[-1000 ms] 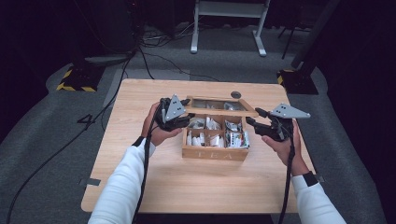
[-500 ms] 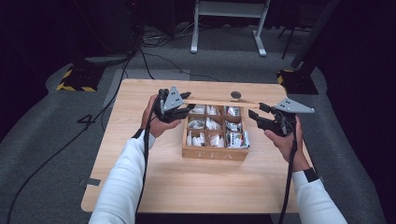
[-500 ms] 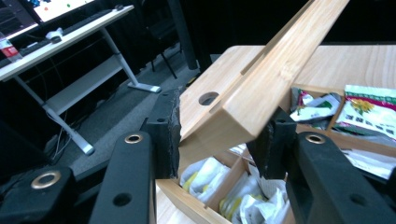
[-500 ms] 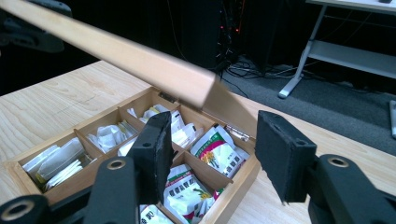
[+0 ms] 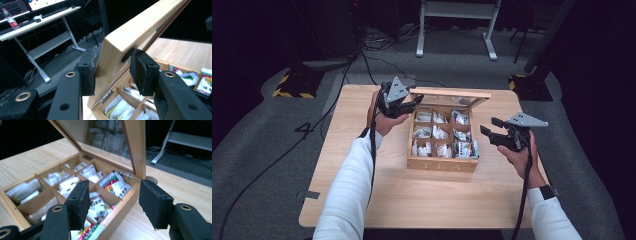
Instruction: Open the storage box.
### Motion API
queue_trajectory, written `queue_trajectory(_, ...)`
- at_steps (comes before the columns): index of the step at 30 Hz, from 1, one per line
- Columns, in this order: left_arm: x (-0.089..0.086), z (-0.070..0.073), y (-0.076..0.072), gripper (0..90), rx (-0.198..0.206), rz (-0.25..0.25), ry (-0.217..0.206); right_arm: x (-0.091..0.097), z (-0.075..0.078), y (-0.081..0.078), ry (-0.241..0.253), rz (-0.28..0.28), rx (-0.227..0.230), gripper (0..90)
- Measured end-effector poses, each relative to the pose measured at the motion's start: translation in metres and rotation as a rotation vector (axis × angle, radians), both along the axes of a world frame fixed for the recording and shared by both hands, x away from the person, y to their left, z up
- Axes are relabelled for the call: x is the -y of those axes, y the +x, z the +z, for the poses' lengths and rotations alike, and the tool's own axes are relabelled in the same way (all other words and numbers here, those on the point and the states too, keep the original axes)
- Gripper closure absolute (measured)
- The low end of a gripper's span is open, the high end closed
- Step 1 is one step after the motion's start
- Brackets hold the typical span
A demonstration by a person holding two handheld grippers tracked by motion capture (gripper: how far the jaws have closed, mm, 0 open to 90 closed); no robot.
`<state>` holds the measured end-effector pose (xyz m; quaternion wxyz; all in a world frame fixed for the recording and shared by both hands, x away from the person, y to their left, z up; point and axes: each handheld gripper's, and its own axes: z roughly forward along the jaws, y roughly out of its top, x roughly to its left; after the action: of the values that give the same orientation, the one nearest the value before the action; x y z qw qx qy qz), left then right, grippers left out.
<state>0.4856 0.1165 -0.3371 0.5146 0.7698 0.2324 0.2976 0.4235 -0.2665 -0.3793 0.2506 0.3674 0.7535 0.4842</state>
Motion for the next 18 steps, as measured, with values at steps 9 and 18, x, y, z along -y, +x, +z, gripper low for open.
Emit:
queue_trajectory(9,0.003,0.008,0.019,56.4,-0.019,0.046,-0.049,0.006,-0.008,-0.004,0.004,0.011,-0.018,41.0)
queue_trajectory(18,0.004,0.008,0.037,57.7,-0.045,0.097,-0.094,-0.002,-0.019,-0.012,-0.086,0.079,-0.04,40.5)
